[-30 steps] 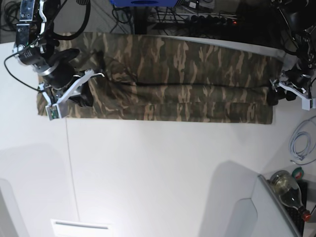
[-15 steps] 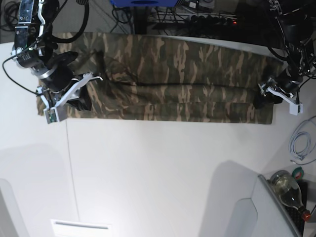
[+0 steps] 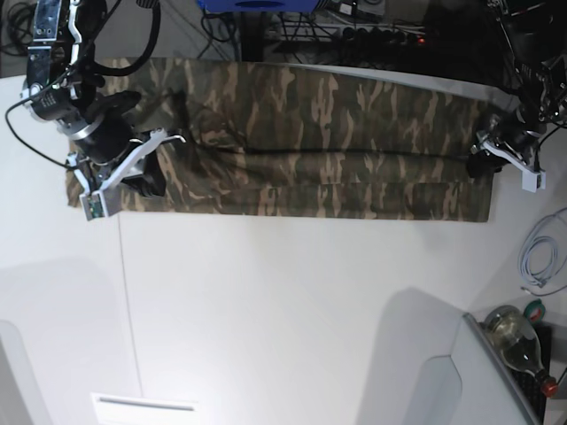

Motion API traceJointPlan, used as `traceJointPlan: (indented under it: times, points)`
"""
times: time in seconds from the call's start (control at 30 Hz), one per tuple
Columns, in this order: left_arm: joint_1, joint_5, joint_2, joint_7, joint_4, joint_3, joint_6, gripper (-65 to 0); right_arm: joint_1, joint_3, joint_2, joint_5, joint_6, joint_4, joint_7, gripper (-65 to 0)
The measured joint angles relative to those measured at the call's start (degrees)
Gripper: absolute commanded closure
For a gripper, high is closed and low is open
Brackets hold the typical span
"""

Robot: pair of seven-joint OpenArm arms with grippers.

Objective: Layout the t-shirt on the table in an organized manner, then fold the t-shirt properly
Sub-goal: 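Lift the shirt end with the left gripper and fold it toward the right gripper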

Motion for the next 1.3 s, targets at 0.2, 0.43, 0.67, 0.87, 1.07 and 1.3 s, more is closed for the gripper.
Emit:
traceJointPlan:
  times: [0.2, 0.43, 0.67, 0.87, 1.07, 1.3]
  points:
    - [0.0, 0.2, 0.1, 0.8, 0.0, 0.5, 0.0, 0.0, 0.0, 0.0, 0.0, 0.0, 0.0, 0.0, 0.0, -1.7]
    - [0.0, 0.2, 0.1, 0.8, 0.0, 0.3, 0.0, 0.0, 0.0, 0.0, 0.0, 0.0, 0.0, 0.0, 0.0, -1.7]
    - [1.5, 1.2, 0.4, 1.9, 4.1, 0.1, 0.1, 0.0, -0.1, 0.0, 0.0, 0.0, 0.0, 0.0, 0.0, -1.7]
    - [5.9, 1.4, 0.7, 2.4, 14.3, 0.1, 0.5, 0.0, -0.3, 0.0, 0.0, 0.0, 0.0, 0.0, 0.0, -1.7]
    - [8.9, 1.4, 0.7, 2.6, 21.3, 0.1, 0.5, 0.0, -0.3, 0.2, -0.2, 0.0, 0.0, 0.0, 0.0, -1.7]
    - [13.2, 1.4, 0.7, 2.7, 28.4, 0.2, 1.3, 0.0, -0.3, 0.3, -0.2, 0.0, 0.0, 0.0, 0.0, -1.7]
